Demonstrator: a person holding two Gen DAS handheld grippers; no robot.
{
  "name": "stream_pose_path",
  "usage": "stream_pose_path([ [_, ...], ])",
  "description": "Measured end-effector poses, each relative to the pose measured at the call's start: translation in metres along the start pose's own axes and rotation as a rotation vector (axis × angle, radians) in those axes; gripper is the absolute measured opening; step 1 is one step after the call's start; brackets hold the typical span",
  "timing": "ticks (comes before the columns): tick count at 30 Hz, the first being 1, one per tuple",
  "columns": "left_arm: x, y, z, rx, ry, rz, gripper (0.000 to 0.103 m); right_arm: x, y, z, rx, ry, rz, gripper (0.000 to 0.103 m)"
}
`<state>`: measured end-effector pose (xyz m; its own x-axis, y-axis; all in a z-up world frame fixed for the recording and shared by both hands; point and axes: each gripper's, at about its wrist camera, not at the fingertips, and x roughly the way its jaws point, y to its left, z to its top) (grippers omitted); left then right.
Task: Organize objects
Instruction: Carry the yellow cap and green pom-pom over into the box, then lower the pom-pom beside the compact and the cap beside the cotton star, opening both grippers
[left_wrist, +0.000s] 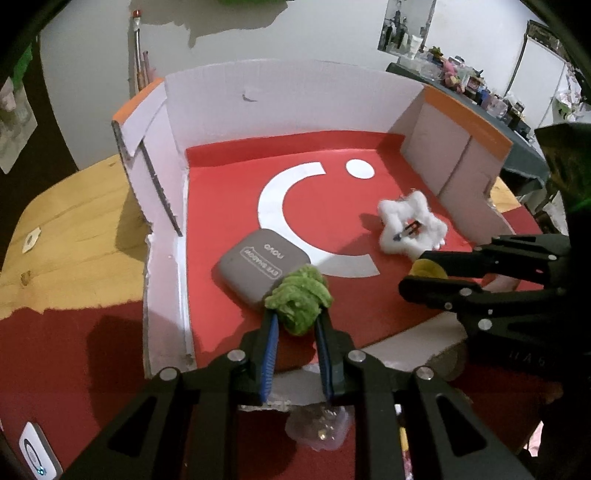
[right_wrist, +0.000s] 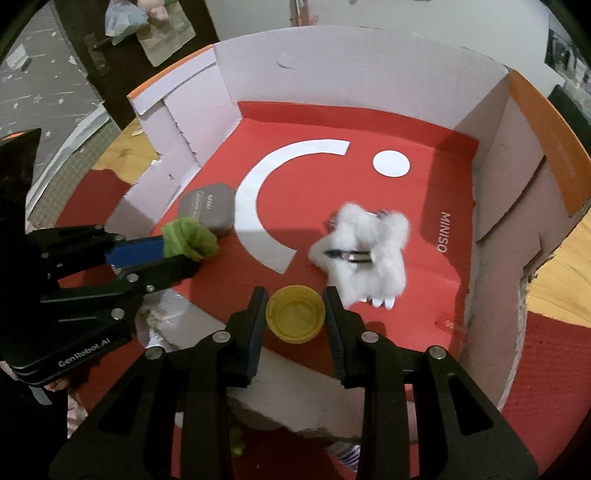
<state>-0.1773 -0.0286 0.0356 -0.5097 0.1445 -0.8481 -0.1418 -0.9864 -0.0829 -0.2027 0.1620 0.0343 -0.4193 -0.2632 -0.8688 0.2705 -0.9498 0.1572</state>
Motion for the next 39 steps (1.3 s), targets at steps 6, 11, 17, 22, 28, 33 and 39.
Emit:
stream_pose_path([
  [6, 0.004, 0.001, 0.005, -0.002, -0.013, 0.008, 0.021, 0.002, -0.004, 0.0, 0.015, -0.02, -0.059, 0.029],
  [11, 0.012, -0.001, 0.008, 0.003, -0.008, 0.017, 0.021, 0.002, -0.007, 0.0, 0.021, -0.042, -0.092, 0.029],
  [17, 0.008, 0.003, 0.0, -0.024, -0.026, 0.02, 0.021, 0.003, -0.006, -0.002, 0.016, -0.055, -0.115, 0.029],
  [22, -0.002, 0.003, -0.014, -0.046, -0.038, 0.027, 0.021, 0.0, -0.004, -0.011, 0.012, -0.049, -0.092, 0.029],
  [28, -0.006, 0.003, -0.011, -0.072, -0.024, -0.001, 0.02, -0.006, -0.002, -0.017, 0.002, -0.043, -0.076, 0.029],
  [33, 0.003, 0.006, 0.003, -0.091, -0.02, -0.007, 0.02, -0.005, -0.008, -0.01, 0.01, -0.055, -0.1, 0.029],
  [39, 0.009, 0.004, 0.007, -0.087, -0.035, -0.002, 0.02, 0.0, -0.007, -0.01, 0.007, -0.067, -0.146, 0.029],
])
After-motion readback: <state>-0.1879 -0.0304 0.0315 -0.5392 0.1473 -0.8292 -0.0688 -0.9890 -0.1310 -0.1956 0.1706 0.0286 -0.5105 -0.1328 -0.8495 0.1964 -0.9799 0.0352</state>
